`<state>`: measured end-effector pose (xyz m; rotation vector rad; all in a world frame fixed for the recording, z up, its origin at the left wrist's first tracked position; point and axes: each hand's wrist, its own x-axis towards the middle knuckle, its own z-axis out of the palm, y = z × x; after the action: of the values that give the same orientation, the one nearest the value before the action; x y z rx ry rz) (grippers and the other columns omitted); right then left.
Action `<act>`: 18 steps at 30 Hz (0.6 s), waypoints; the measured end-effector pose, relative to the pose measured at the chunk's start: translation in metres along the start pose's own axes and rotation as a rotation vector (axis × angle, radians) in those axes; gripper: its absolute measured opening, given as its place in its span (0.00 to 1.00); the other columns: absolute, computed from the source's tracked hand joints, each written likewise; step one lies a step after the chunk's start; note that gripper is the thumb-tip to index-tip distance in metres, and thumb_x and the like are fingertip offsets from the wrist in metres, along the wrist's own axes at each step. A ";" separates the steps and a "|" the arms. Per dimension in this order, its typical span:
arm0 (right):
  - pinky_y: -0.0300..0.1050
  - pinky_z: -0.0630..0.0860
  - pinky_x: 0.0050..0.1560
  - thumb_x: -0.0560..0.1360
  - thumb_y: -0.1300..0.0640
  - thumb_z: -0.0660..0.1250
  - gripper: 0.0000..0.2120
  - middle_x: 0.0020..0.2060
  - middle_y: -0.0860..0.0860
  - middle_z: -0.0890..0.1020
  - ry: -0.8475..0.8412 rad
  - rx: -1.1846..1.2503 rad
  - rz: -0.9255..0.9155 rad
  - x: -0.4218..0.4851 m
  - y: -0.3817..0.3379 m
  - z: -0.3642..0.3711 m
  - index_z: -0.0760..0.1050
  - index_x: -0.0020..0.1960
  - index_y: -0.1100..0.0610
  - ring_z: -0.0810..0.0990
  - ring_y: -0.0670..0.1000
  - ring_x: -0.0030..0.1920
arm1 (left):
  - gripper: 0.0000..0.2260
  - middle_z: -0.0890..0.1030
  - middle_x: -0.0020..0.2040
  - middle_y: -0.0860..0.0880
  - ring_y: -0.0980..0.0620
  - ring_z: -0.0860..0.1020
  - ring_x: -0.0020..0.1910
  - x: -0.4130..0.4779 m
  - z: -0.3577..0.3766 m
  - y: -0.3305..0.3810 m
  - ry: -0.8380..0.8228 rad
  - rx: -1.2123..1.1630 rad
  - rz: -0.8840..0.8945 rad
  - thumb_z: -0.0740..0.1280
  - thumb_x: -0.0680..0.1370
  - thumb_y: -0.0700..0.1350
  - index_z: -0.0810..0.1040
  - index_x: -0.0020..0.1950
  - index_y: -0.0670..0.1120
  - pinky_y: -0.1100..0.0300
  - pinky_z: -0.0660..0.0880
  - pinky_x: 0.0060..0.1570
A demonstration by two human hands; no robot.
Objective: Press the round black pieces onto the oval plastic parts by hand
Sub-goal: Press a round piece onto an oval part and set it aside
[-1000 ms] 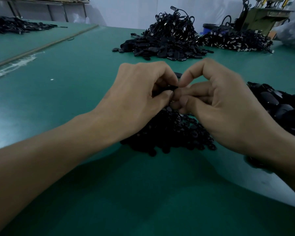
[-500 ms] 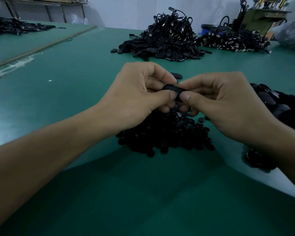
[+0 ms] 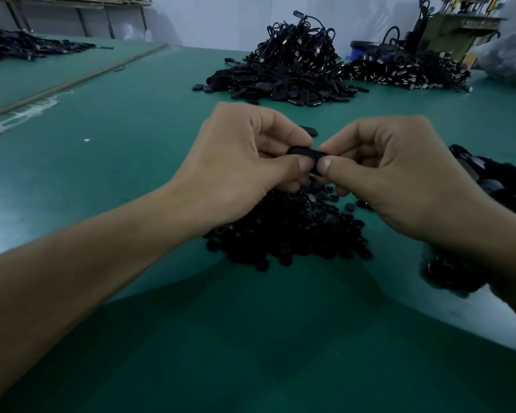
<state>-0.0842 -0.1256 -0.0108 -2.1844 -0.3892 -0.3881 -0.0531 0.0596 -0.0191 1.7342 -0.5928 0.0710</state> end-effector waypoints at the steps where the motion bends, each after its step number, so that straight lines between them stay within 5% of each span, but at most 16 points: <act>1: 0.31 0.73 0.31 0.75 0.58 0.71 0.07 0.35 0.46 0.85 0.006 -0.006 0.002 0.000 0.000 0.000 0.79 0.41 0.49 0.80 0.40 0.31 | 0.08 0.86 0.37 0.45 0.49 0.86 0.35 0.000 0.000 0.000 0.008 0.008 0.012 0.74 0.74 0.33 0.82 0.44 0.45 0.61 0.83 0.39; 5: 0.32 0.72 0.29 0.76 0.59 0.71 0.07 0.36 0.50 0.85 0.014 0.009 0.010 0.002 0.001 0.000 0.80 0.41 0.50 0.79 0.42 0.30 | 0.07 0.86 0.37 0.45 0.49 0.86 0.35 0.000 0.000 0.001 0.013 0.011 0.033 0.74 0.74 0.33 0.82 0.45 0.44 0.60 0.83 0.39; 12: 0.27 0.71 0.28 0.78 0.62 0.69 0.08 0.34 0.43 0.85 -0.048 0.022 -0.021 0.001 -0.003 -0.007 0.82 0.46 0.50 0.80 0.37 0.30 | 0.07 0.85 0.34 0.47 0.51 0.85 0.32 0.005 0.002 0.001 0.025 0.098 0.075 0.74 0.73 0.34 0.82 0.43 0.46 0.59 0.83 0.37; 15: 0.30 0.76 0.36 0.81 0.64 0.64 0.12 0.38 0.42 0.86 -0.054 0.008 0.025 0.004 0.000 -0.013 0.81 0.53 0.49 0.83 0.38 0.37 | 0.06 0.85 0.33 0.48 0.51 0.85 0.33 0.015 -0.003 -0.005 0.047 0.084 0.035 0.74 0.74 0.34 0.82 0.43 0.45 0.62 0.82 0.37; 18: 0.29 0.76 0.39 0.80 0.62 0.64 0.13 0.38 0.44 0.85 -0.004 -0.233 0.066 0.009 0.012 -0.026 0.81 0.52 0.45 0.82 0.36 0.39 | 0.06 0.85 0.34 0.46 0.48 0.86 0.36 0.031 -0.015 -0.017 0.130 0.060 -0.078 0.74 0.75 0.33 0.81 0.45 0.43 0.60 0.83 0.40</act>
<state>-0.0750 -0.1526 -0.0008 -2.4182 -0.2845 -0.4090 -0.0149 0.0645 -0.0197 1.7937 -0.4314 0.1466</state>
